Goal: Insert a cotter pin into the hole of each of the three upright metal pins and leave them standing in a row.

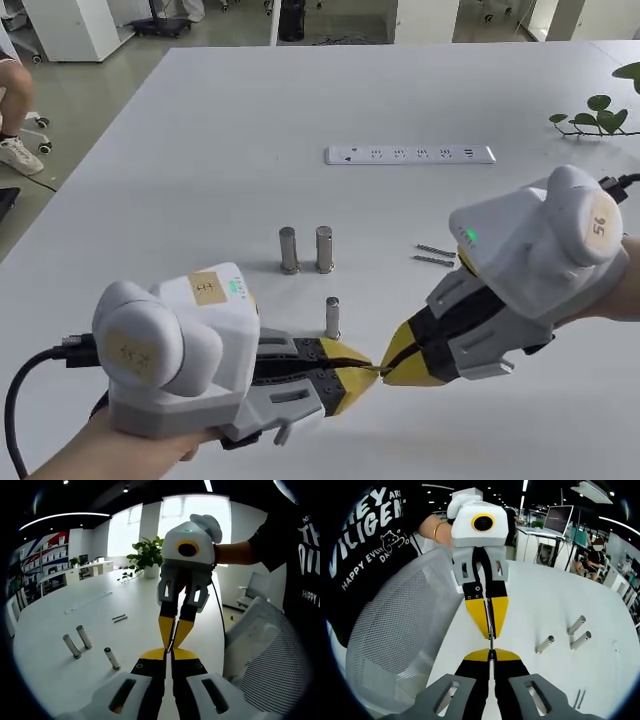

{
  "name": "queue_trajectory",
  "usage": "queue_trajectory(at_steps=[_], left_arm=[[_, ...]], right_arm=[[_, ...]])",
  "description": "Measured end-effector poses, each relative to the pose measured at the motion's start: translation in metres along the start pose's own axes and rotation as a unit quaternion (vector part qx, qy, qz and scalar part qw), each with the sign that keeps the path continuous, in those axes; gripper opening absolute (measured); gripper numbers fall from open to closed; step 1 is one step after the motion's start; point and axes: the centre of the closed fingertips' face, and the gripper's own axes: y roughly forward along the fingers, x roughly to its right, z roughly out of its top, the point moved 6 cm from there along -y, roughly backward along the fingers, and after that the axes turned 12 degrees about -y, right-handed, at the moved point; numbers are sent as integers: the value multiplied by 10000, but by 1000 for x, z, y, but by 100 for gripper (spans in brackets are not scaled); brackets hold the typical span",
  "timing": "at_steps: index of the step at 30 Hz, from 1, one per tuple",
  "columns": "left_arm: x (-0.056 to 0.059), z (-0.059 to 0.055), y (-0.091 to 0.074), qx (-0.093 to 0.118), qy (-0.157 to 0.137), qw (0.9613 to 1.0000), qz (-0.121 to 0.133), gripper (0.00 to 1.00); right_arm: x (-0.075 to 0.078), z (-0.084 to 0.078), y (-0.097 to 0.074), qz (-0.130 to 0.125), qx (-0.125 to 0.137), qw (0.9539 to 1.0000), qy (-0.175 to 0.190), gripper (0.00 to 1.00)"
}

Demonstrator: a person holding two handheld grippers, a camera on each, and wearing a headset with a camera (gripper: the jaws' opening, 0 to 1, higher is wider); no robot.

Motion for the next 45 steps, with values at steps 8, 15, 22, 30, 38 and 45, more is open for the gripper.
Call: queue_trajectory(at_steps=[8, 15, 22, 30, 38, 45], left_arm=[[-11, -1, -2, 93, -55, 9992, 376, 6], [-26, -5, -5, 197, -182, 9961, 839, 9], [-46, -11, -6, 170, -302, 9887, 1462, 13], [-63, -14, 1, 214, -414, 9817, 1845, 15], [-76, -18, 17, 77, -393, 9792, 1987, 16], [-86, -20, 30, -16, -278, 9763, 2148, 16]], right_arm=[[11, -15, 1, -288, -521, 9982, 119, 0], [26, -28, 1, -498, -841, 9947, 332, 0], [36, -33, 5, -718, -1106, 9890, 666, 0], [46, -40, 11, -894, -1324, 9777, 1364, 0], [56, -44, 18, -971, -1495, 9712, 1582, 0], [64, -50, 25, -1031, -1636, 9682, 1586, 0]])
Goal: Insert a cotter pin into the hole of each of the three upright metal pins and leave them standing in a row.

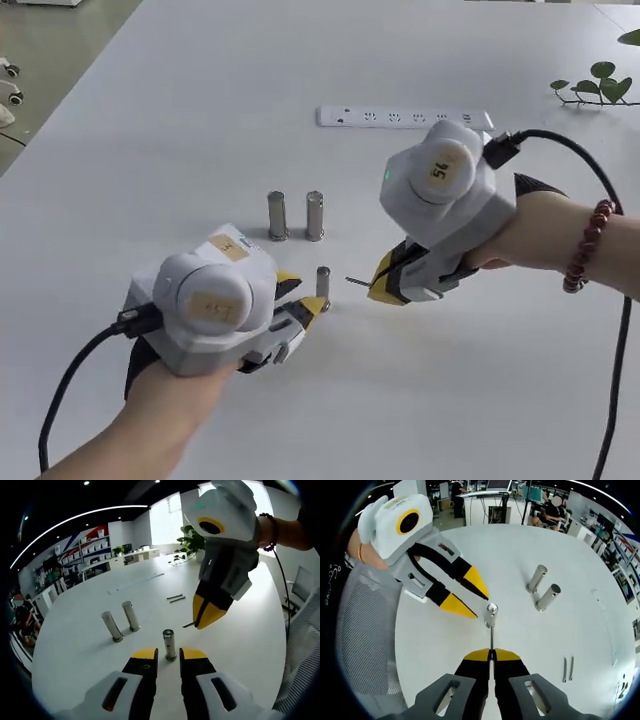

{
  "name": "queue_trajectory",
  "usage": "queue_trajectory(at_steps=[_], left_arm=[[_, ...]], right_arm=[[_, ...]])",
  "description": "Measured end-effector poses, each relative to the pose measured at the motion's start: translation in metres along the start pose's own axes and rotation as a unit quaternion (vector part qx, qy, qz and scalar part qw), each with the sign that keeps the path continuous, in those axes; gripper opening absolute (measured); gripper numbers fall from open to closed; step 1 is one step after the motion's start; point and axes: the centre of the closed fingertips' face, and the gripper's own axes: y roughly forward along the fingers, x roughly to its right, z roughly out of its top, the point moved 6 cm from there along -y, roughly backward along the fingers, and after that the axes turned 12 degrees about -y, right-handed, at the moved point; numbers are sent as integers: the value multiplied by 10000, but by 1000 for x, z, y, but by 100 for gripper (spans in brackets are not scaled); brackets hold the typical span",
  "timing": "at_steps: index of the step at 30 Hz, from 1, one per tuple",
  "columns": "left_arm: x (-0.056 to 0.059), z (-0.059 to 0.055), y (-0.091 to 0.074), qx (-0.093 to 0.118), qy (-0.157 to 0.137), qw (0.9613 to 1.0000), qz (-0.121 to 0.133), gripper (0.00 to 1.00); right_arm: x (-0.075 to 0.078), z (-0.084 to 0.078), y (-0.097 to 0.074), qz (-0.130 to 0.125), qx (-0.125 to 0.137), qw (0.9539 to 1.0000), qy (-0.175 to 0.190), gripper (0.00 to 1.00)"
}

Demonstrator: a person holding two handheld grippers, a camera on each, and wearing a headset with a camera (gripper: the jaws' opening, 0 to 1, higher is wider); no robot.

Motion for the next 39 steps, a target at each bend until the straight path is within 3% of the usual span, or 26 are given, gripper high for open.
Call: queue_trajectory(at_steps=[16, 33, 39], left_arm=[[-4, -8, 24, -114, -200, 9997, 17, 14], [-1, -10, 27, -93, -447, 9989, -39, 8], [1, -10, 28, -93, -347, 9993, 41, 7]], right_arm=[[4, 7, 3, 126, 34, 9998, 177, 0], [2, 13, 5, 248, 5, 9996, 98, 0], [3, 14, 5, 233, 5, 9997, 101, 0]])
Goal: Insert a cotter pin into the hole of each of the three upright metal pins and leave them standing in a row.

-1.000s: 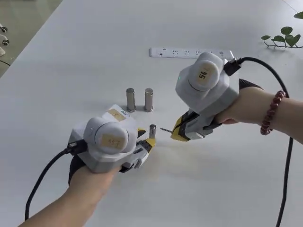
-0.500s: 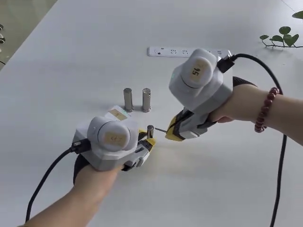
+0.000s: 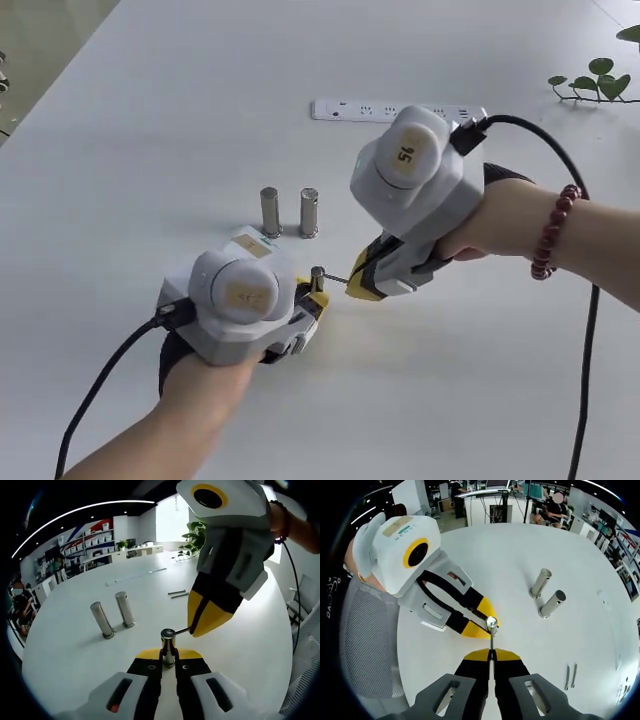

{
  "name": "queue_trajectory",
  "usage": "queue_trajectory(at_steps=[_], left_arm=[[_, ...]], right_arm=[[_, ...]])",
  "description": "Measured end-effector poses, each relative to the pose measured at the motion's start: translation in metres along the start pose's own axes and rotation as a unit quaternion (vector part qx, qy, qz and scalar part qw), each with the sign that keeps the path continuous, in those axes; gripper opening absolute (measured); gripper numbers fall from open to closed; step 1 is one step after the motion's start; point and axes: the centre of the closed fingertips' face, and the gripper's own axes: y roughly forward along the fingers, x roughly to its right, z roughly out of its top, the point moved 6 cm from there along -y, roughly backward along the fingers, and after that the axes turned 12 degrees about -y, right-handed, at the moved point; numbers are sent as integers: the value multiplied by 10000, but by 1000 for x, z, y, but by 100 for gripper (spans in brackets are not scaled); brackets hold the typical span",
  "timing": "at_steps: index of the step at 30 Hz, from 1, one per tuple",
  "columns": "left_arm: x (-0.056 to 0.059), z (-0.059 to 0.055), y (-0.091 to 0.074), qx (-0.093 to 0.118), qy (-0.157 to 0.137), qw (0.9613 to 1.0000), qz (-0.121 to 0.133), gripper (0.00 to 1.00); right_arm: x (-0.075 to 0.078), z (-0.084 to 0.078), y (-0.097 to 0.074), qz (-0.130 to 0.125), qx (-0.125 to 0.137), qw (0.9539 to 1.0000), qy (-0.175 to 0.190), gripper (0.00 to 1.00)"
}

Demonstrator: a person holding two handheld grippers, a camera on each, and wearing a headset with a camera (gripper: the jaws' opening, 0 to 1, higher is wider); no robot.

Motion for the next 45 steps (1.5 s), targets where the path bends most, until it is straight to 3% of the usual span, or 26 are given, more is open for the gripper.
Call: queue_trajectory(at_steps=[27, 32, 36, 38, 45], left_arm=[[3, -2, 3, 177, -270, 9989, 350, 7], [3, -2, 3, 203, -288, 9988, 353, 7], [3, -2, 3, 220, -355, 9985, 367, 7], [3, -2, 4, 221, -364, 9984, 369, 7], [3, -2, 3, 235, -427, 9981, 380, 7]], right_arm=[[5, 15, 4, -148, 62, 9991, -400, 0], [4, 17, 6, -199, 176, 9958, -877, 0], [4, 18, 5, -220, 370, 9962, -761, 0], [1, 18, 3, -139, 484, 9970, -584, 8], [3, 12, -6, -269, 499, 9971, -504, 7]])
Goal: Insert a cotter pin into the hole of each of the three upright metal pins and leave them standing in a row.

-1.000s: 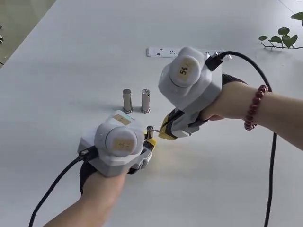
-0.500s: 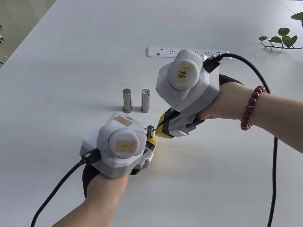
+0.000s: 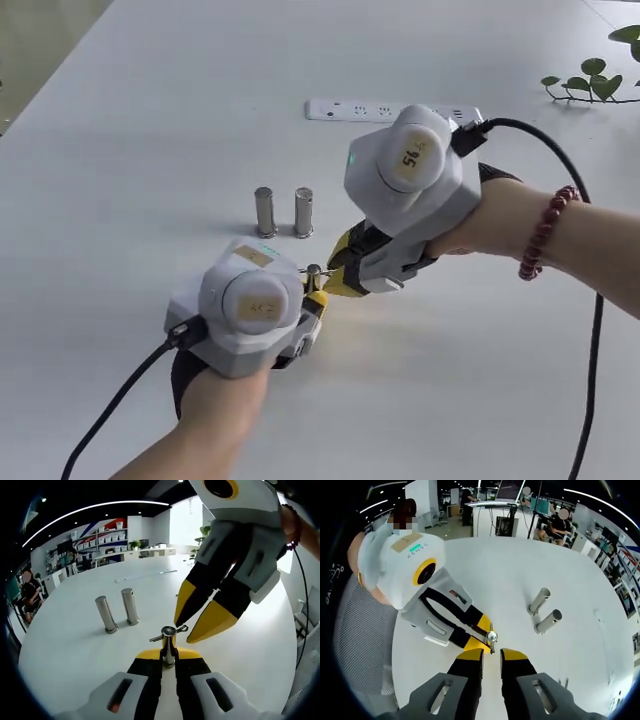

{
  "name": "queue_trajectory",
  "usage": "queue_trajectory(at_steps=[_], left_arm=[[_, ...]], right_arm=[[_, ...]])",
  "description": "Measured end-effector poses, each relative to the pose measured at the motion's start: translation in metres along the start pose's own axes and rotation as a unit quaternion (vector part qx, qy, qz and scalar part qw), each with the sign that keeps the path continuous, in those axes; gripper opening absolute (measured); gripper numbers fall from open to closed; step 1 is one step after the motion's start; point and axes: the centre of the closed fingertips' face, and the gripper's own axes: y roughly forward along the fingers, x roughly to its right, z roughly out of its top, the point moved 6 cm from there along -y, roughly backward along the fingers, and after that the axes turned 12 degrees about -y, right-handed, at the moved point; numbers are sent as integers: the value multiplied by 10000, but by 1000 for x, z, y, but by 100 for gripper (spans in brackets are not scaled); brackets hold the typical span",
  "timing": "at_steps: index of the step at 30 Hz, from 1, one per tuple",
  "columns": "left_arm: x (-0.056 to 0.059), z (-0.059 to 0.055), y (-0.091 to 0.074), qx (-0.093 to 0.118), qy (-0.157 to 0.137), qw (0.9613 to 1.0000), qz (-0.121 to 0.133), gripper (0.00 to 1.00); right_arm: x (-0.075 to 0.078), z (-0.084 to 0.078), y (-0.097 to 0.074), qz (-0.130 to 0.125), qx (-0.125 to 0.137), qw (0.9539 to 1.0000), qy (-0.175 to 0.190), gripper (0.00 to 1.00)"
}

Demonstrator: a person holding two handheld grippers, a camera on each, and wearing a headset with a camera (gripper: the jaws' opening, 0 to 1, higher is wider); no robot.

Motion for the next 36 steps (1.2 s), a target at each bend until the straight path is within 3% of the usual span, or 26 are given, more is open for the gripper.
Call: queue_trajectory(at_steps=[6, 20, 36], left_arm=[[0, 0, 0, 3, -51, 10000, 26, 7], [3, -2, 1, 99, -46, 9997, 210, 7], [-9, 4, 8, 242, -236, 9981, 513, 7]], right_arm=[[1, -3, -3, -98, 15, 9999, 126, 0], [4, -7, 1, -169, 23, 9994, 312, 0], [14, -3, 12, -274, 141, 9983, 486, 0]])
